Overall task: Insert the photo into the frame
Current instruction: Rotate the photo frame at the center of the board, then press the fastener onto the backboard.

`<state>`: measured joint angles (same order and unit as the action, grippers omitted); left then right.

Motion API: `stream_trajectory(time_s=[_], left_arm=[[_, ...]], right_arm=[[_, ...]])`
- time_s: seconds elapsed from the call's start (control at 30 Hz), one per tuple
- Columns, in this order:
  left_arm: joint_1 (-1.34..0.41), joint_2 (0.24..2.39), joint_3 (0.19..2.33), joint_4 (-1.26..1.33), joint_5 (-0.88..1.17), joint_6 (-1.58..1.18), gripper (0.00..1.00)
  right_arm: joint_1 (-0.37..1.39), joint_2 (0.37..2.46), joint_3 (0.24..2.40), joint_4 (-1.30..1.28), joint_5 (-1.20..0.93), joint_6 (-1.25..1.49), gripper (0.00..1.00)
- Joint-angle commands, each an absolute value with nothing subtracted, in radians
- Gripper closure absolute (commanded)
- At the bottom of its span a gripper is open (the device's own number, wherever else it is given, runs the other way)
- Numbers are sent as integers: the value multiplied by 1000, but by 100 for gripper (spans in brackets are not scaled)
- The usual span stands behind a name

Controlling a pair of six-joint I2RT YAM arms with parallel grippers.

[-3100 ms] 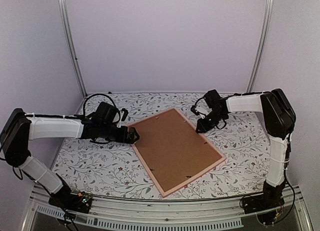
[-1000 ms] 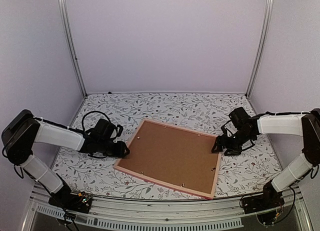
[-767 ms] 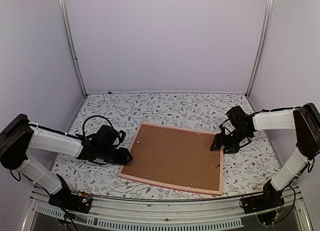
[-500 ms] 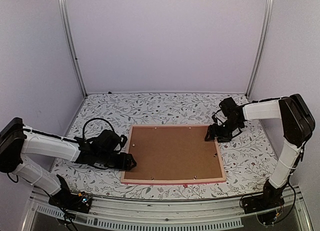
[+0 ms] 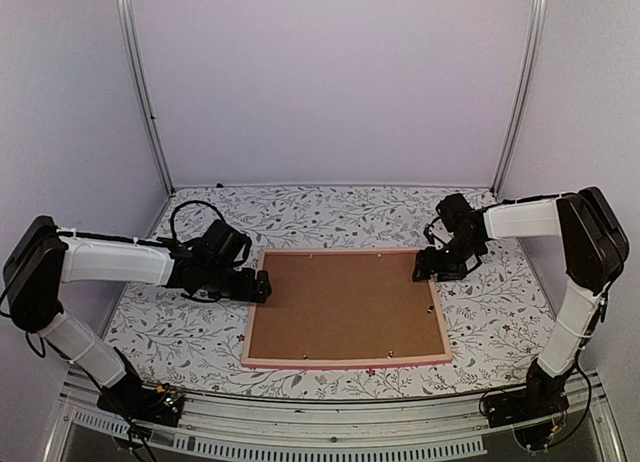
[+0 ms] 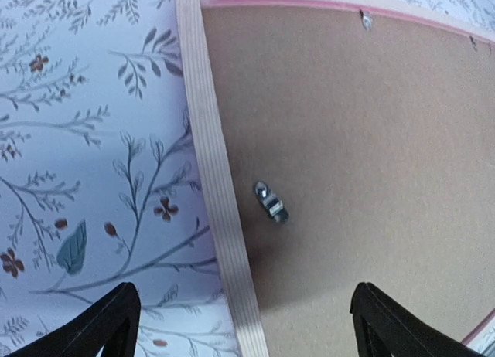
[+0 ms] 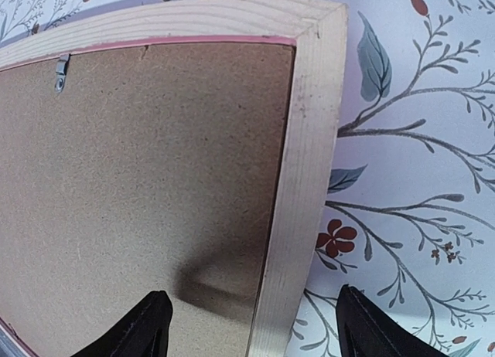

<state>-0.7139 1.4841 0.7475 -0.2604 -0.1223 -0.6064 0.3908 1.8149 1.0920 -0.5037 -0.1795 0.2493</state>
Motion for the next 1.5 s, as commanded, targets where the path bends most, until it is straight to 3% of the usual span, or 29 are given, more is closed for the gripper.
stream_trajectory(time_s=[0.0, 0.33, 0.8, 1.1, 1.47], left_arm=[[-654, 1602, 857, -286, -112, -481, 5], [-627, 1770, 1018, -316, -81, -409, 15], [-628, 1797, 964, -285, -48, -441, 47], [-628, 1754, 890, -251, -38, -472, 62], [-629, 1732, 816, -214, -20, -504, 68]], right_arm=[[392, 1777, 1086, -501, -154, 245, 24], [394, 1762, 1056, -486, -153, 241, 24], [394, 1774, 1040, -476, -172, 233, 25], [394, 1780, 1035, -471, -180, 233, 25], [394, 1792, 1038, -471, -186, 230, 25]])
